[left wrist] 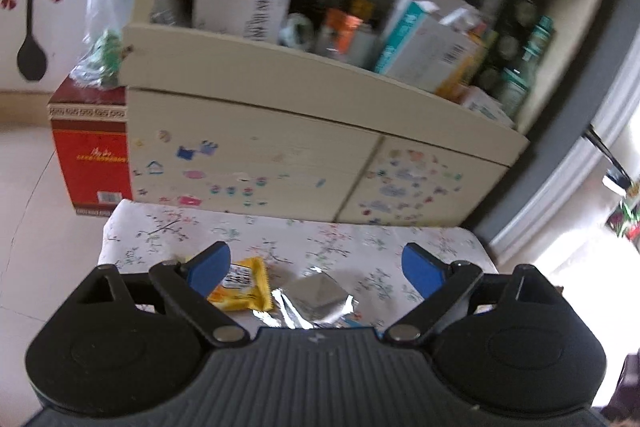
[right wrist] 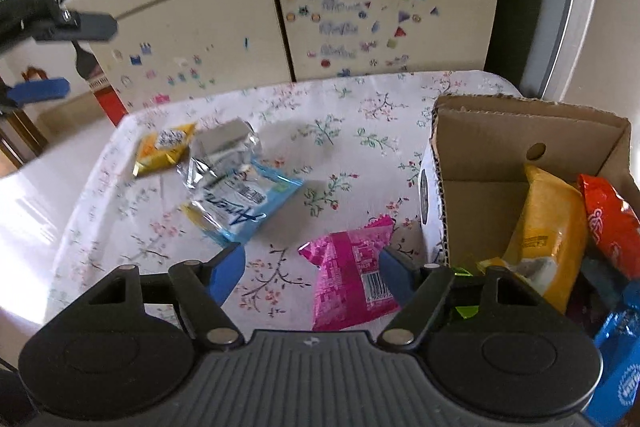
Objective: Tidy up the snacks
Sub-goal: 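Move both open grippers back over the remaining snacks on the table, then grasp the yellow waffle packet with the left gripper while the right gripper grasps the pink packet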
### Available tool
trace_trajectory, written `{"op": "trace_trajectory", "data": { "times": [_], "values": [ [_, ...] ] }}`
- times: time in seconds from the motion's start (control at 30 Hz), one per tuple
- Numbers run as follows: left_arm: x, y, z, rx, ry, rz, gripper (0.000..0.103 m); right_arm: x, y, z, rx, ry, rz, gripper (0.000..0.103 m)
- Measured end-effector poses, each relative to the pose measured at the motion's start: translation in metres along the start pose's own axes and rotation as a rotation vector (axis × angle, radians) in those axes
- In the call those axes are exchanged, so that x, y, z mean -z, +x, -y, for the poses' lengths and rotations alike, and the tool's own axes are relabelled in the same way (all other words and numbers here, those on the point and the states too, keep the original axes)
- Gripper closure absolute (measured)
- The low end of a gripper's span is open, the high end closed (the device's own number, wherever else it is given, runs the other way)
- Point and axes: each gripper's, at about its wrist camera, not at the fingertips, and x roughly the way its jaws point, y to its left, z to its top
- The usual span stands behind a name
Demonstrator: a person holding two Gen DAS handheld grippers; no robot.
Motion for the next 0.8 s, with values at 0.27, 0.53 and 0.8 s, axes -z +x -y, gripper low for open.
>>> {"op": "trace_trajectory", "data": {
  "times": [0.27, 0.53, 0.8],
  "values": [
    [-0.007, 0.027, -0.026, -0.048, 0.0, -0.018, 0.011, 0.0, 0.018, -0.01, 0.051, -0.04, -0.03, 0.023],
    [0.001, 0.071, -0.047, -0.108, 0.073, -0.085, 0.011, -0.002, 0.013, -0.011, -0.089, 0.03, -0.064, 0.023],
    [0.009, 0.116, -0.057, -0.201, 0.092, -0.13, 0.011, -0.004, 0.017, -0.003, -0.011, 0.079, -0.041, 0.023]
  ]
}}
